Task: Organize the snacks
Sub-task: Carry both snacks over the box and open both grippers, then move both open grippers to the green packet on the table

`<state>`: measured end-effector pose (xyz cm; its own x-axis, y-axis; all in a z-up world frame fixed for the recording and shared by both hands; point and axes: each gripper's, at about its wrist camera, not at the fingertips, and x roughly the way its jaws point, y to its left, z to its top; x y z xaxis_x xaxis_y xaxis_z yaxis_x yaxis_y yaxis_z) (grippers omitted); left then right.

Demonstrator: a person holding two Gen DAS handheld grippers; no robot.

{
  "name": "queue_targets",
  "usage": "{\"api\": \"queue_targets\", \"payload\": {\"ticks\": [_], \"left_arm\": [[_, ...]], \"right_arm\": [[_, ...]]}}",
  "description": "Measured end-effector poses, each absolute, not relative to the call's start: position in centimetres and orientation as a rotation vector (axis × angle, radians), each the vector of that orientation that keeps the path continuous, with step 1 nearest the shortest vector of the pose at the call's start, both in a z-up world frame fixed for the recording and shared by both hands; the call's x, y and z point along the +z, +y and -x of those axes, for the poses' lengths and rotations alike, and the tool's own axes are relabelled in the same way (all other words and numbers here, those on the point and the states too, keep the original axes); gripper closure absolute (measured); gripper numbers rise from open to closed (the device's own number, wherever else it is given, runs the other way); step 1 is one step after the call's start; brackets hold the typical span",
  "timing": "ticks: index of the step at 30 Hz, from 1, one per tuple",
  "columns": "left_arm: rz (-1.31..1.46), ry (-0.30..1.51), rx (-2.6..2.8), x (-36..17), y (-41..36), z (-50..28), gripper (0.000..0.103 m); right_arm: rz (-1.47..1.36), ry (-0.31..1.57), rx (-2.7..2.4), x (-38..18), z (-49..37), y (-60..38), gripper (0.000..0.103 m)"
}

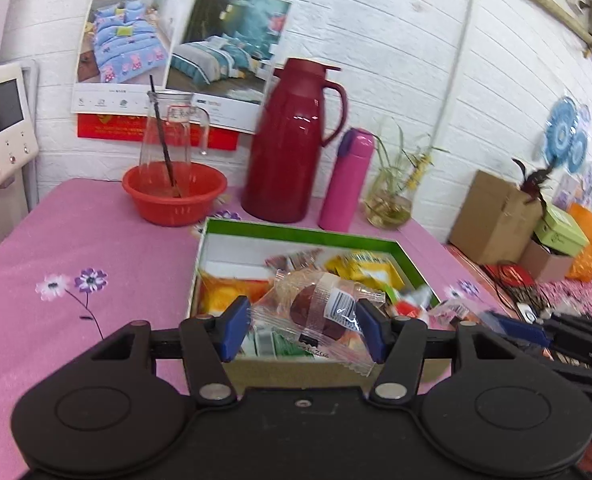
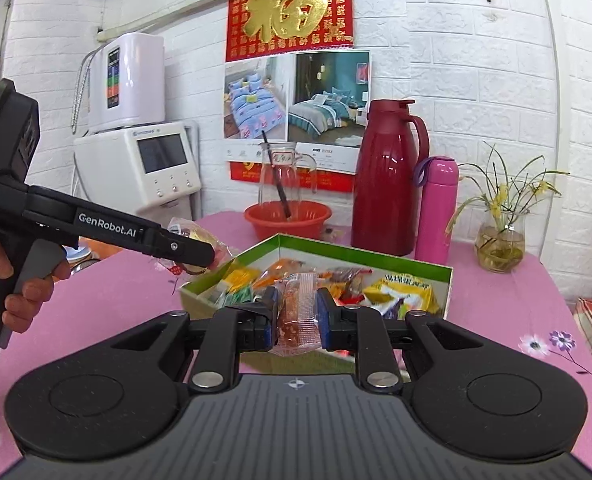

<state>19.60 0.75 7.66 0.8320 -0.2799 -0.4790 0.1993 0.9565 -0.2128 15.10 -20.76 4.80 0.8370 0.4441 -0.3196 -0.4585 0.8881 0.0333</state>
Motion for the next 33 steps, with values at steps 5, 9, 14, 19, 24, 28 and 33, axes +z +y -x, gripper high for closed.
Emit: {"api": "queue_targets", "payload": {"ticks": [5,9,14,19,24,28,33], "left_arm": [[0.167,0.532,-0.204,7.0,1.0,-23.3,0.061],[0.158,0.536,-0.189,6.0,0.7,-25.4,0.061],[0.143,0.529,-0.169,4.9,0.4,-27.1,0.000],[0.108,0.526,-0.151,4.3,0.0,-27.0,0.000],[0.112,0.536,-0.141,4.1,-0.1,-26.4,0.000],[0.098,0.528,-0.146,4.5,-0.6,-25.0,0.000],[0.114,0.522,-0.196,5.6,-1.0,-22.4,0.000]], "right_arm": [[0.047,0.313,0.447,4.1,-18.9,-19.8,0.067],[0.024,0.311,0.421,3.5,-21.7,-19.5,0.067],[0.043,0.372,0.404,2.0,-24.7,-19.0,0.021],[0.060,0.364,0.378,1.0,-24.4,-19.2,0.000],[0.041,0.382,0.390,1.3,-23.7,-19.5,0.000],[0.053,0.364,0.406,2.2,-22.5,-19.4,0.000],[0.049,0.357,0.437,3.3,-19.9,-19.8,0.000]]}}
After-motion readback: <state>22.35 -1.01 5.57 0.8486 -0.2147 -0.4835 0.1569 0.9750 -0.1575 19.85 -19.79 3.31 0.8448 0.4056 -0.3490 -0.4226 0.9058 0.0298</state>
